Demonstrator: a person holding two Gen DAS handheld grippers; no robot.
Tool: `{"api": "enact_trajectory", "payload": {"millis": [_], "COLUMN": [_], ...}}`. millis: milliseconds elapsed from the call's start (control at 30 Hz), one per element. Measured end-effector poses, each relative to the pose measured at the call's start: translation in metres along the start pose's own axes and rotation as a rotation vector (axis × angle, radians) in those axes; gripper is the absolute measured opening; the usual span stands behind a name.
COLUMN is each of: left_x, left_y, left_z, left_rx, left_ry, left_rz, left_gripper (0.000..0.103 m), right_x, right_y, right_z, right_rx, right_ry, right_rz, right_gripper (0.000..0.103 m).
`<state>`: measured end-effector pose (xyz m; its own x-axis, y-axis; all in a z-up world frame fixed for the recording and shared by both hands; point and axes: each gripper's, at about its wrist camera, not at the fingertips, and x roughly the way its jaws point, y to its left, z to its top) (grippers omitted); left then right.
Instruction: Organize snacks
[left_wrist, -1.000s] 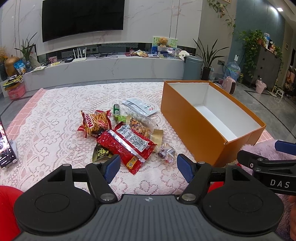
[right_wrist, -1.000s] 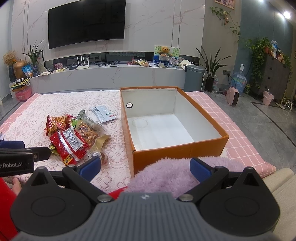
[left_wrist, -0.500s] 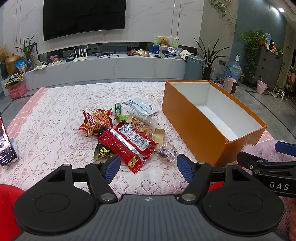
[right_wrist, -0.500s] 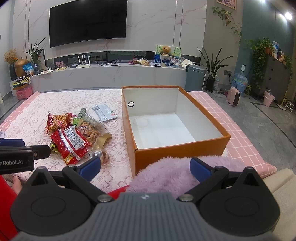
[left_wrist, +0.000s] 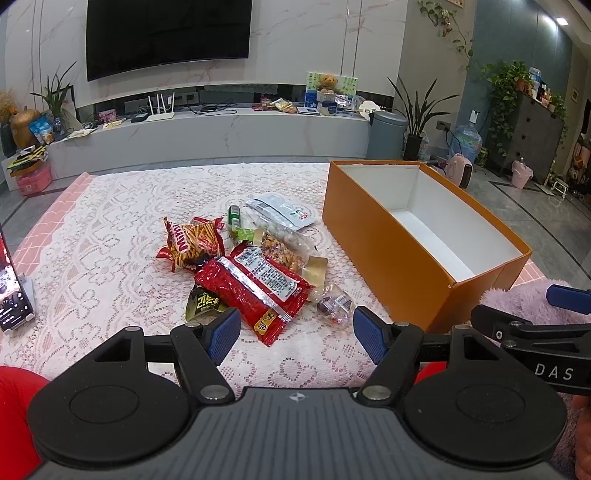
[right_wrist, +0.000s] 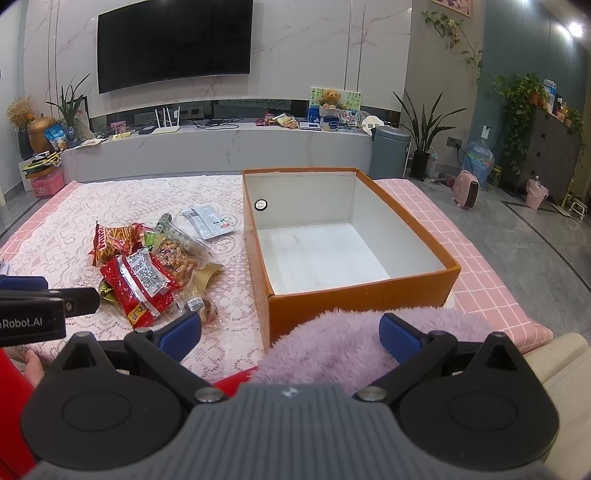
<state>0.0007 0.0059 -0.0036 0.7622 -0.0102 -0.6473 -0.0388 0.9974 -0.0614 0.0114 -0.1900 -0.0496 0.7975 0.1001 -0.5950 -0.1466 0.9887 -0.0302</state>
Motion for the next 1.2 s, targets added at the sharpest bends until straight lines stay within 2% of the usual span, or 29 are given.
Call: {"api": "enact_trajectory", "payload": {"millis": [767, 867, 1000, 1067, 1133, 1200], "left_x": [0.0, -0.001, 0.0, 0.003, 0.008, 0.014], "left_y": [-0.001, 0.004, 0.017, 0.024, 0.032, 0.038], "left_z": [-0.001, 0.001, 0.006, 0.009, 0.012, 0.015], "left_rx": [0.003, 0.024, 0.028, 0.015, 0.002, 0.006], "left_ry": [0.005, -0.006, -0.005, 0.008, 0.025, 0.046], "left_rz": [-0.012, -0.04, -0.071, -0.073, -0.062, -0.048], "left_gripper": [0.082, 0.083, 0.083, 0.084, 0.082, 0.08], "right_x": [0.002, 0.002, 0.002, 0.006, 0.011, 0.017], "right_y": [-0.001, -0.001, 0.003, 0.007, 0.012, 0.018], "right_z": [0.001, 0.002, 0.001, 0.004, 0.008, 0.011], "right_rx": [0.005, 0.018, 0.016, 0.009, -0.001, -0.016], "right_ry": [0.013, -0.003, -0.078, -0.077, -0.064, -0.05], "right_rz": [0.008, 0.029, 0.072, 0.094, 0.132, 0.156], "right_gripper": [0.1, 0.1, 0.1, 0.099, 0.093, 0.077]}}
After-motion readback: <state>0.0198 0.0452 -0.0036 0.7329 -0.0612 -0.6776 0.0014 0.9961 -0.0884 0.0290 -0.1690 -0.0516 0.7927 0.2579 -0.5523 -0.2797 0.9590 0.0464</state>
